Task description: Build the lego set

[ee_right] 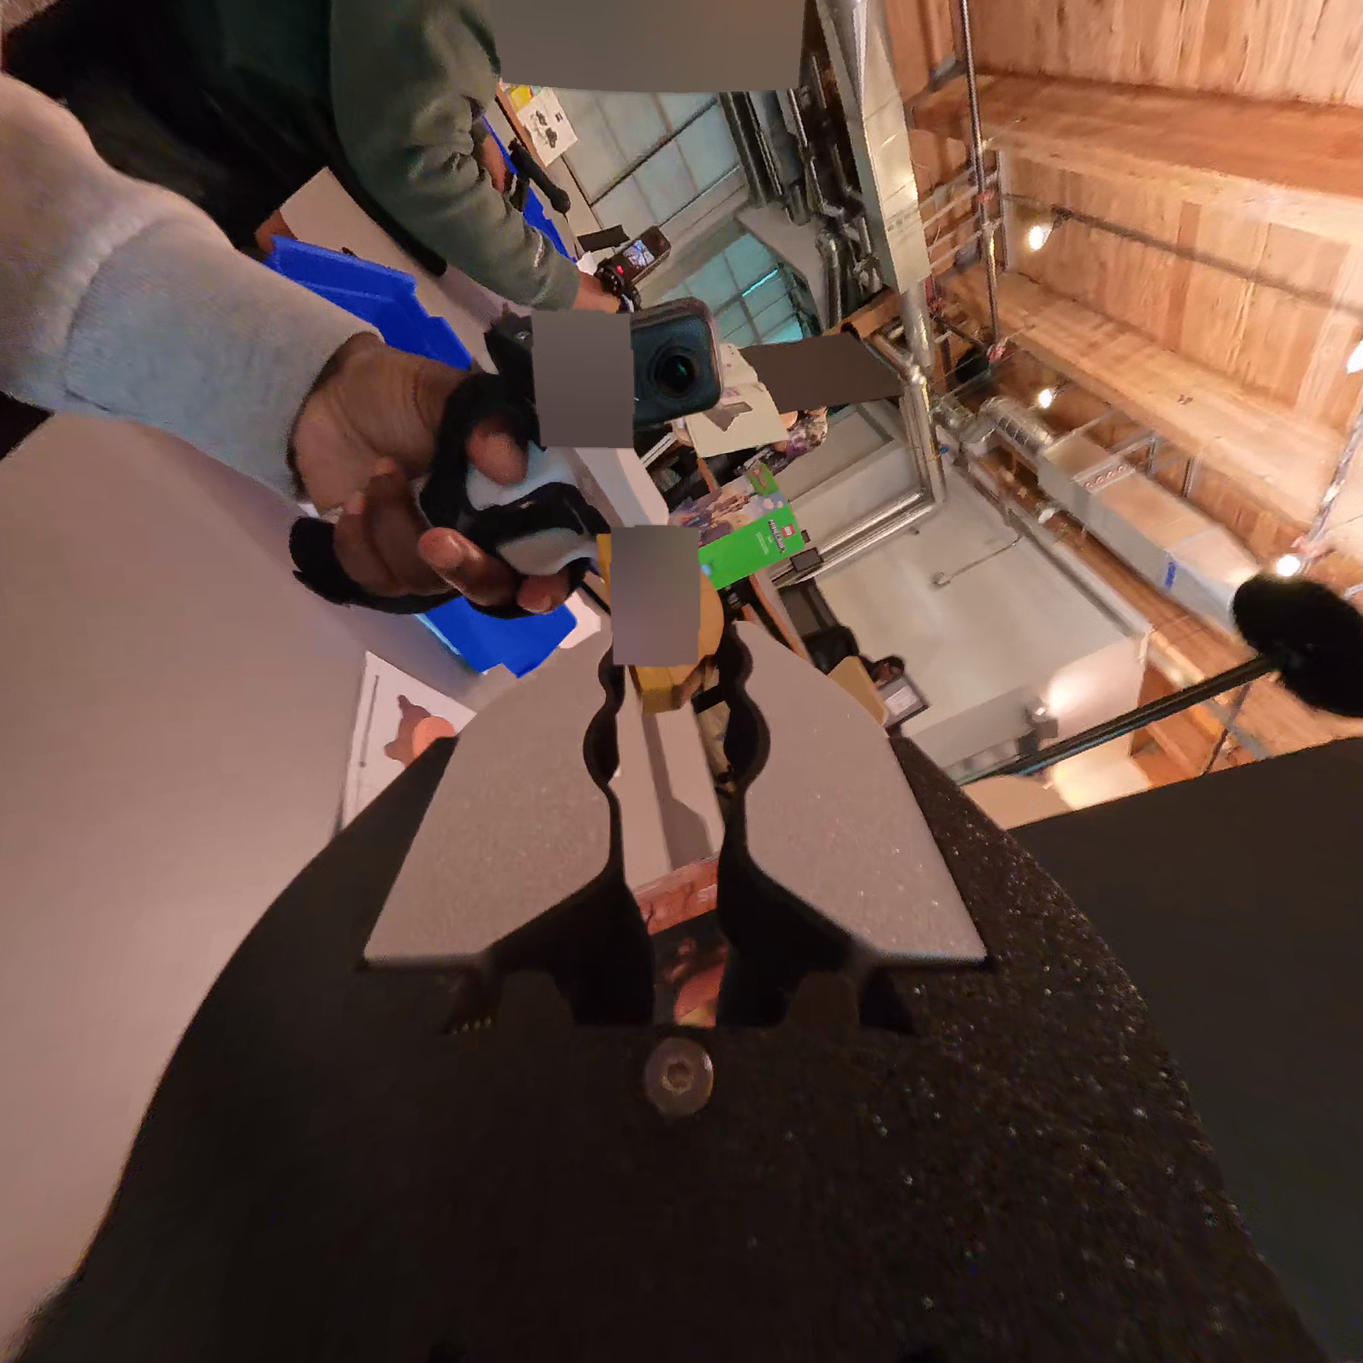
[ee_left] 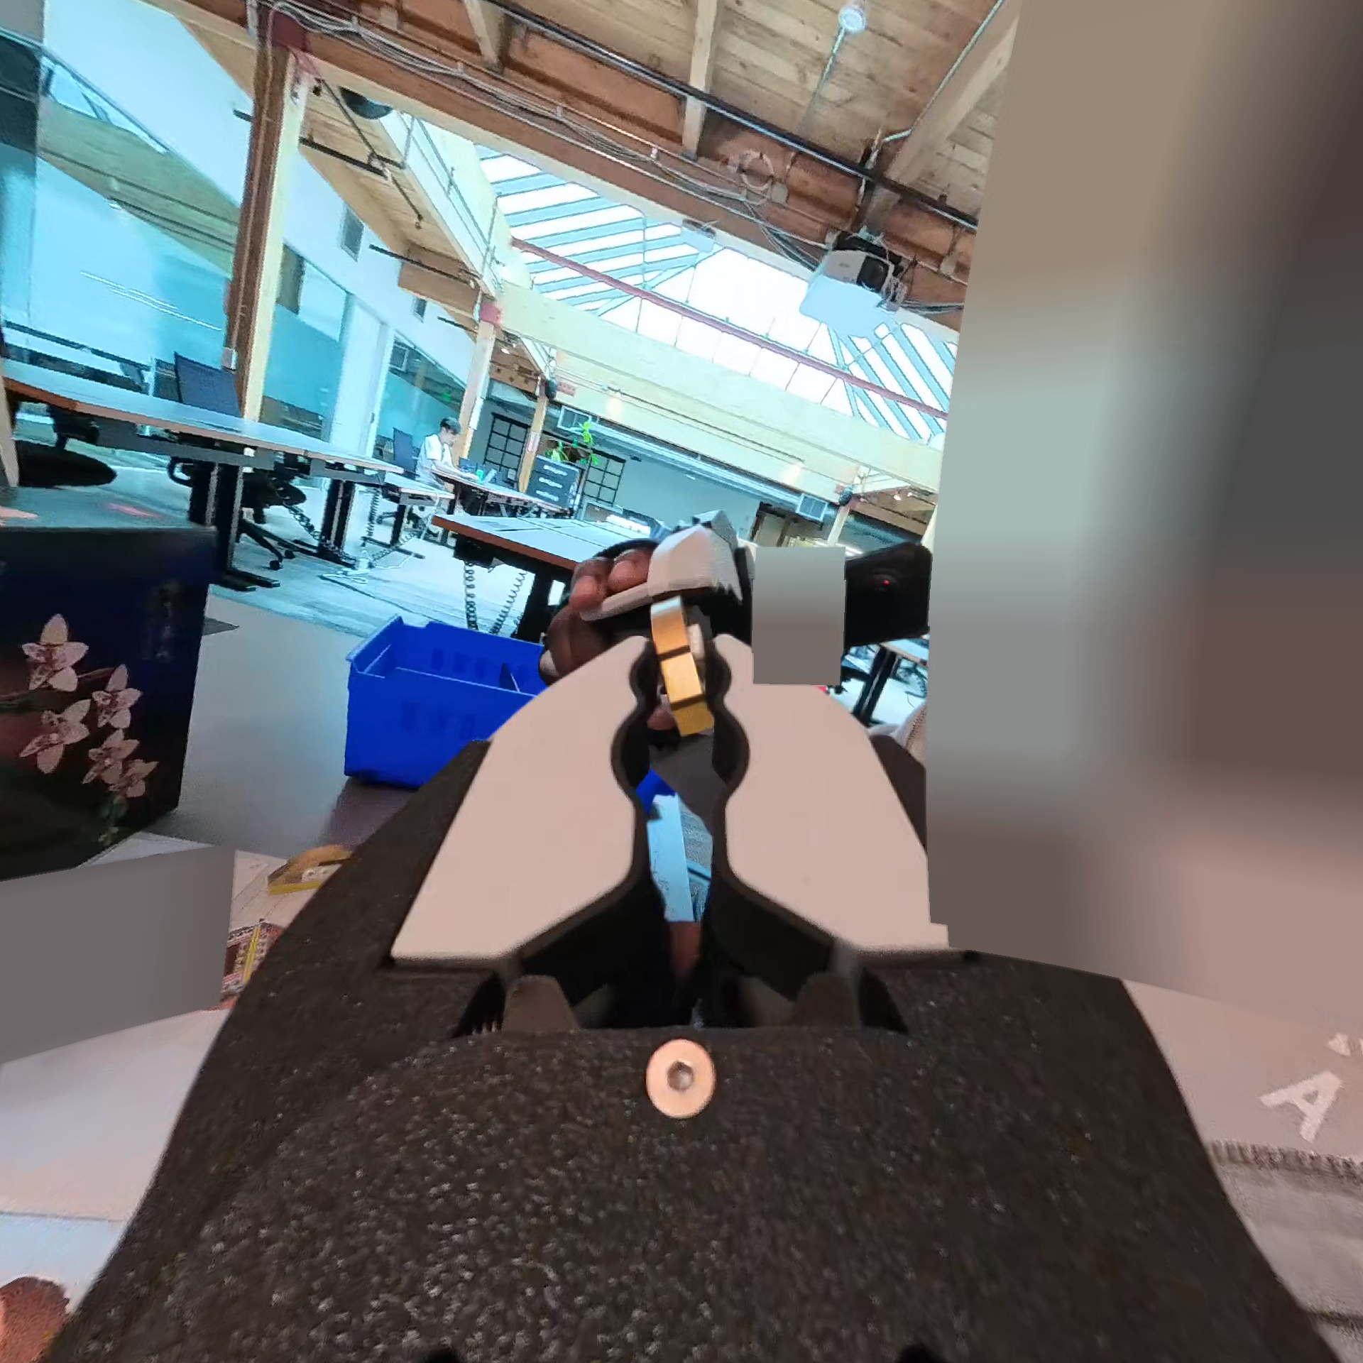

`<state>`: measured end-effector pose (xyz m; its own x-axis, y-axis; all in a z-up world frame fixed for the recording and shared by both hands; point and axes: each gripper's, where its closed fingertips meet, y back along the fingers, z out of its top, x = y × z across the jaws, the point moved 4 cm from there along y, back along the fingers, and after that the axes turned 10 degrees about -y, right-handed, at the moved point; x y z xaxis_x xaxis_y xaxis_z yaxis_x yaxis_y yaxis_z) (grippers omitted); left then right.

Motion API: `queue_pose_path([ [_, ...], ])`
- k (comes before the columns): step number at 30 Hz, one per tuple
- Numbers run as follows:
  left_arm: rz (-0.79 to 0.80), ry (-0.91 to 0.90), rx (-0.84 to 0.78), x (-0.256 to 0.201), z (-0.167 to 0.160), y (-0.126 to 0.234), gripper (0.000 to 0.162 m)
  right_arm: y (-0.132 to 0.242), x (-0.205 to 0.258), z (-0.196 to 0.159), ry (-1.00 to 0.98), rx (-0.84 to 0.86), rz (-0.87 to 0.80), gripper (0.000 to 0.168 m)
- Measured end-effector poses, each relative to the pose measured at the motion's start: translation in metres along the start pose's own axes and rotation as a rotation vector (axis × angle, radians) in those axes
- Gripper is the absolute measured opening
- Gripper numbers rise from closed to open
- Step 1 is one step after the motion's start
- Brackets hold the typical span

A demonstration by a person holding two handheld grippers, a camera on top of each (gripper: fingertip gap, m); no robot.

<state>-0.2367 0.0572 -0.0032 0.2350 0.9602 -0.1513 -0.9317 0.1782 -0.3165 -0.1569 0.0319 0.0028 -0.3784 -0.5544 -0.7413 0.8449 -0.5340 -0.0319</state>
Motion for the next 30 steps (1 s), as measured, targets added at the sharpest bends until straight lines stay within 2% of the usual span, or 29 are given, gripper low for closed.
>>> queue_pose_path([
  [1,-0.005,-0.007,0.003,0.000,-0.002,0.000,0.011,0.002,0.000,-0.003,-0.067,0.020,-0.001,0.025],
  [2,0.007,-0.024,0.006,0.001,-0.005,0.001,0.011,0.005,0.000,-0.006,-0.167,0.043,0.020,0.033],
  [4,0.029,-0.106,0.017,0.001,-0.010,0.004,0.011,0.017,-0.003,-0.012,-0.447,0.038,0.089,0.042],
  [7,0.044,-0.291,0.108,-0.001,-0.022,0.004,0.011,0.030,-0.009,-0.015,-0.834,0.014,0.178,0.039],
  [9,0.014,-0.370,0.164,-0.007,-0.031,-0.001,0.011,0.029,0.000,-0.013,-0.917,0.037,0.250,0.039],
  [12,-0.035,-0.400,0.195,-0.012,-0.040,-0.011,0.011,0.023,0.019,-0.018,-0.834,0.183,0.302,0.033],
  [14,-0.047,-0.403,0.187,-0.011,-0.043,-0.016,0.011,0.022,0.027,-0.020,-0.761,0.243,0.315,0.014],
  [15,-0.044,-0.394,0.180,-0.009,-0.044,-0.018,0.011,0.022,0.027,-0.021,-0.749,0.255,0.316,0.012],
  [18,-0.027,-0.348,0.177,-0.001,-0.047,-0.021,0.011,0.025,0.023,-0.029,-0.786,0.284,0.280,0.012],
  [21,0.040,-0.345,0.208,0.010,-0.051,-0.019,0.025,0.028,0.018,-0.041,-0.830,0.315,0.245,0.012],
  [22,0.049,-0.353,0.219,0.012,-0.053,-0.017,0.025,0.026,0.018,-0.045,-0.827,0.332,0.240,0.012],
  [26,0.077,-0.370,0.254,0.017,-0.057,-0.009,0.010,0.012,0.026,-0.056,-0.753,0.375,0.319,0.012],
  [28,0.161,-0.345,0.286,0.029,-0.059,-0.003,0.008,0.004,0.017,-0.073,-0.729,0.445,0.280,0.017],
  [30,0.383,-0.320,0.327,0.057,-0.064,0.006,0.007,0.008,-0.006,-0.101,-0.665,0.591,0.171,0.027],
])
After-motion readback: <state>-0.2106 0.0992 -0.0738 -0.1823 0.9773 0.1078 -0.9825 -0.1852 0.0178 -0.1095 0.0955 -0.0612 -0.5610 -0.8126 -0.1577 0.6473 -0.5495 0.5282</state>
